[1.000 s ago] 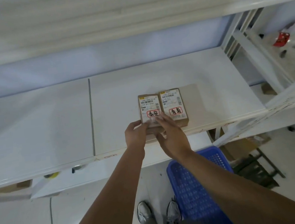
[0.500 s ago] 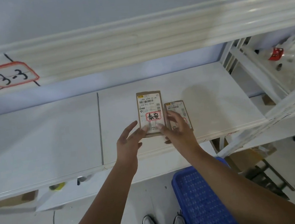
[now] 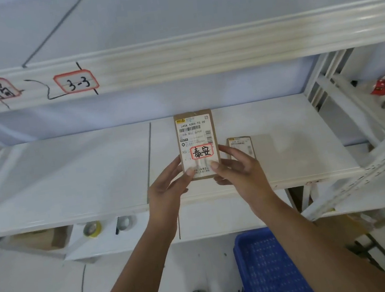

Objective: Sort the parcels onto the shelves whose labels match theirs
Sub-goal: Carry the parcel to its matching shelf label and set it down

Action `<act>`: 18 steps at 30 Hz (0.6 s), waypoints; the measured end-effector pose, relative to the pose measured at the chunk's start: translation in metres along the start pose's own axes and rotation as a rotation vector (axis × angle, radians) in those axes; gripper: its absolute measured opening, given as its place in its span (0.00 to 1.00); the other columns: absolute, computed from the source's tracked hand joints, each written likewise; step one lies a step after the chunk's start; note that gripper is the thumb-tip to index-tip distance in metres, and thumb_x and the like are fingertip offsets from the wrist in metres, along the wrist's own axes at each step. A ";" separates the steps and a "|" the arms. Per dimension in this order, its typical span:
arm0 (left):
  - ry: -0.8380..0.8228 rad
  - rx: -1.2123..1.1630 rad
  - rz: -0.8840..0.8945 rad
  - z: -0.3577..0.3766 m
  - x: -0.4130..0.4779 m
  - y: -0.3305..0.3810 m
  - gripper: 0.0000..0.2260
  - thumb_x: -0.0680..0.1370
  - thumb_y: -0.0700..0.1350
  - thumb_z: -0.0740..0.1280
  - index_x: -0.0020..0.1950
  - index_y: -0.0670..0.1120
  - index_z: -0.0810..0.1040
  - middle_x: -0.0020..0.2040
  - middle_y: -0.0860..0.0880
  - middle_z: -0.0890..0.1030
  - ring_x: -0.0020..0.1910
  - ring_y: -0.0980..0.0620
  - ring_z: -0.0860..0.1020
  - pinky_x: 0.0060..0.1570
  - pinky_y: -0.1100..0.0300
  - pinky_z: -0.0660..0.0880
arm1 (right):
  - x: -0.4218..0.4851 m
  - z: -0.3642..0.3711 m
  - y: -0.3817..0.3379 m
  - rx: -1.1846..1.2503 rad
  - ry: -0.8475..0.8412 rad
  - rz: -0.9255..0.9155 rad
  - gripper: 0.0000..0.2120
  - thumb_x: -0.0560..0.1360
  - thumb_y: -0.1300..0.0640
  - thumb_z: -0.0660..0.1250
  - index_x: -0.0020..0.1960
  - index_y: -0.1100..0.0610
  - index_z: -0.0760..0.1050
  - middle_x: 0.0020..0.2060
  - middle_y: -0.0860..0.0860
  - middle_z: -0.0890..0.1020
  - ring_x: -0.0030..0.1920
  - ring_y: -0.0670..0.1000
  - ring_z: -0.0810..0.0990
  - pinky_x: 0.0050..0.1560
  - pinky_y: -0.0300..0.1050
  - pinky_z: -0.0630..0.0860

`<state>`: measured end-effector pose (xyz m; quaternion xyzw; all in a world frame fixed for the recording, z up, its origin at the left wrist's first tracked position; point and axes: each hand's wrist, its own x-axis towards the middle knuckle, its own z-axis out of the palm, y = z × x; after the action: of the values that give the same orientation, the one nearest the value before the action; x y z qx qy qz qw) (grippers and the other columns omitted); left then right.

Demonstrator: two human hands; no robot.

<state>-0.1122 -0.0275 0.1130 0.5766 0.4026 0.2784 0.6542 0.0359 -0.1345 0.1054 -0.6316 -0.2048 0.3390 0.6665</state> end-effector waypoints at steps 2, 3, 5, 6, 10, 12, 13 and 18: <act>0.004 0.010 0.004 -0.002 -0.011 0.004 0.17 0.77 0.52 0.76 0.65 0.66 0.84 0.60 0.60 0.89 0.63 0.53 0.84 0.61 0.49 0.81 | -0.008 0.000 -0.001 0.022 -0.013 0.015 0.24 0.77 0.57 0.79 0.72 0.51 0.80 0.53 0.46 0.92 0.50 0.49 0.91 0.45 0.40 0.87; 0.005 0.013 0.009 -0.003 -0.016 0.005 0.17 0.78 0.51 0.76 0.65 0.65 0.84 0.60 0.59 0.89 0.64 0.52 0.84 0.61 0.49 0.81 | -0.012 0.000 -0.002 0.033 -0.015 0.022 0.23 0.77 0.56 0.79 0.71 0.50 0.81 0.52 0.46 0.92 0.51 0.51 0.91 0.45 0.40 0.87; 0.000 0.005 0.020 -0.005 -0.026 0.007 0.19 0.78 0.50 0.76 0.69 0.61 0.84 0.62 0.57 0.88 0.65 0.49 0.84 0.62 0.48 0.80 | -0.023 0.001 -0.005 0.042 -0.011 0.020 0.22 0.77 0.56 0.79 0.69 0.48 0.81 0.51 0.44 0.92 0.53 0.55 0.91 0.45 0.39 0.87; -0.005 -0.003 0.026 -0.007 -0.030 0.008 0.20 0.78 0.50 0.76 0.70 0.59 0.83 0.62 0.56 0.88 0.65 0.48 0.84 0.62 0.48 0.80 | -0.029 0.001 -0.007 0.042 -0.008 0.012 0.22 0.77 0.56 0.79 0.70 0.49 0.81 0.50 0.43 0.92 0.54 0.55 0.90 0.44 0.39 0.86; -0.048 -0.010 0.036 -0.018 -0.050 0.017 0.21 0.77 0.46 0.77 0.70 0.55 0.84 0.63 0.53 0.88 0.63 0.51 0.85 0.62 0.52 0.79 | -0.055 0.005 -0.012 0.083 -0.002 -0.011 0.23 0.78 0.59 0.78 0.71 0.51 0.80 0.49 0.42 0.92 0.56 0.56 0.89 0.44 0.39 0.86; -0.071 -0.006 0.046 -0.025 -0.061 0.021 0.21 0.76 0.45 0.78 0.68 0.56 0.85 0.62 0.53 0.89 0.59 0.56 0.87 0.60 0.54 0.80 | -0.069 0.008 -0.016 0.095 0.002 -0.010 0.23 0.77 0.58 0.78 0.71 0.51 0.80 0.51 0.45 0.92 0.56 0.55 0.89 0.46 0.40 0.87; -0.080 -0.005 0.054 -0.030 -0.066 0.024 0.20 0.76 0.45 0.79 0.67 0.57 0.85 0.62 0.53 0.89 0.56 0.59 0.87 0.57 0.56 0.80 | -0.076 0.011 -0.019 0.094 0.009 -0.008 0.23 0.77 0.57 0.78 0.72 0.51 0.81 0.52 0.46 0.92 0.56 0.55 0.90 0.47 0.41 0.87; -0.122 -0.011 0.110 -0.054 -0.093 0.043 0.19 0.75 0.46 0.79 0.64 0.61 0.85 0.59 0.57 0.89 0.50 0.68 0.86 0.52 0.62 0.77 | -0.115 0.028 -0.041 0.080 0.047 -0.059 0.22 0.77 0.56 0.79 0.71 0.50 0.82 0.54 0.51 0.92 0.55 0.54 0.91 0.52 0.44 0.88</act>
<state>-0.2024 -0.0686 0.1735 0.6102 0.3283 0.2806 0.6642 -0.0546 -0.1952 0.1667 -0.6060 -0.1936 0.3122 0.7056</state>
